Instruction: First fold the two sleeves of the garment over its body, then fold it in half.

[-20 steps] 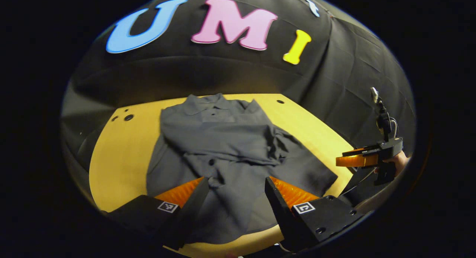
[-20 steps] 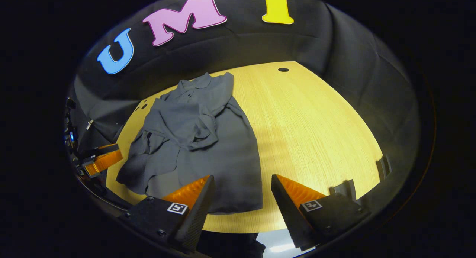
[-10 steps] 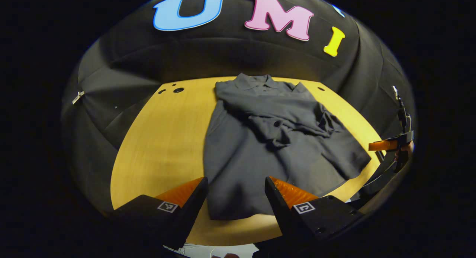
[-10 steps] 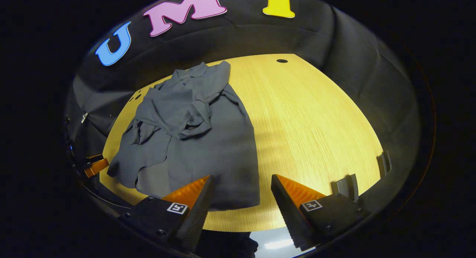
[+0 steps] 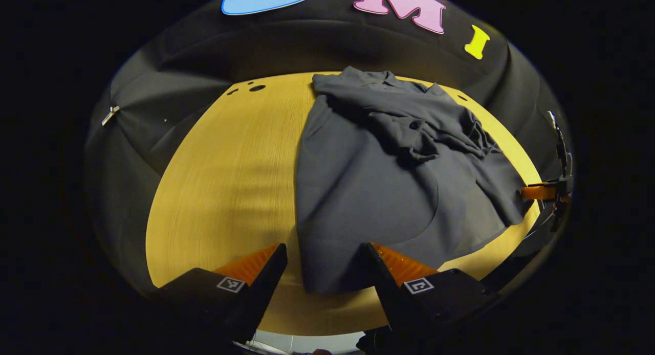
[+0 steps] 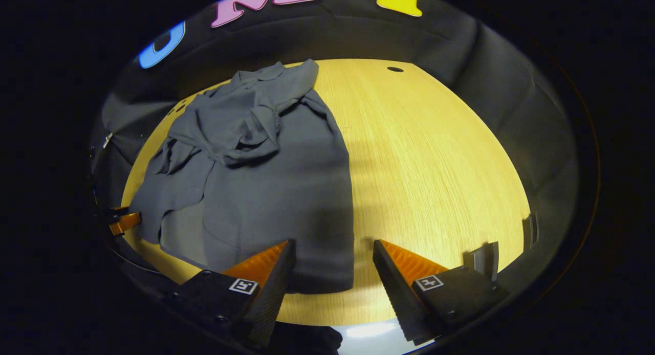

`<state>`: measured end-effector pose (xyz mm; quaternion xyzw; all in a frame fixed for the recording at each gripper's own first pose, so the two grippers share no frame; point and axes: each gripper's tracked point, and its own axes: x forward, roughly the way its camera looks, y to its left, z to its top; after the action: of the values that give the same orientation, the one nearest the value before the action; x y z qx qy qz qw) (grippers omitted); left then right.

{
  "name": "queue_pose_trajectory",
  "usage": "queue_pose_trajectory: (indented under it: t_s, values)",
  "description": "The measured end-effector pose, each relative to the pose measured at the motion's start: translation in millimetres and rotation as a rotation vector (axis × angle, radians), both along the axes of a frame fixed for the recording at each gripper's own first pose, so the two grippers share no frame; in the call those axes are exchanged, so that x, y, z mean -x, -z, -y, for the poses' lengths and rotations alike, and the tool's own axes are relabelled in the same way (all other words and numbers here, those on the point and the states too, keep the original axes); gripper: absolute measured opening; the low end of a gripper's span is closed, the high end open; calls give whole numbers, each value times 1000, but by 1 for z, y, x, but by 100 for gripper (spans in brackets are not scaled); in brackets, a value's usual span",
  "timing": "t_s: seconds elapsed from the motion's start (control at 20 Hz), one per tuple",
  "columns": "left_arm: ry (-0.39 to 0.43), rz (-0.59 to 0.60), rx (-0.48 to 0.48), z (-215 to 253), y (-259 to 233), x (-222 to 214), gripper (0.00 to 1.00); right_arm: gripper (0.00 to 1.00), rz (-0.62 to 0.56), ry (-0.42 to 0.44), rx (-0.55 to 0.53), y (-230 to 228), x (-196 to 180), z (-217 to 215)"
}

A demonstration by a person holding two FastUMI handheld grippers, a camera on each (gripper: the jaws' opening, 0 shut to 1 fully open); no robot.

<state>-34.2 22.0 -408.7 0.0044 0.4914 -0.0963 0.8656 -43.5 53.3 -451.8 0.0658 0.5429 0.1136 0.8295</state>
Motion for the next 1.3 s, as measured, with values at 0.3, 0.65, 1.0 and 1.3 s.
queue_pose_trajectory:
  t_s: [0.3, 0.65, 1.0, 1.3]
  values:
    - [2, -4, -10, 2, 10, 0, 98, 98, 29, -42, 19, 3, 1, -3]
    - [61, 70, 17, 22, 9, -8, 67, 68, 58, -52, -39, 4, -4, -17]
    - [98, 43, 8, 34, -11, 3, 9, 5, -21, -51, -125, -13, 14, -22]
    - [24, -21, 103, 23, -37, 45, 6, 5, -19, -43, -172, -46, 47, -11]
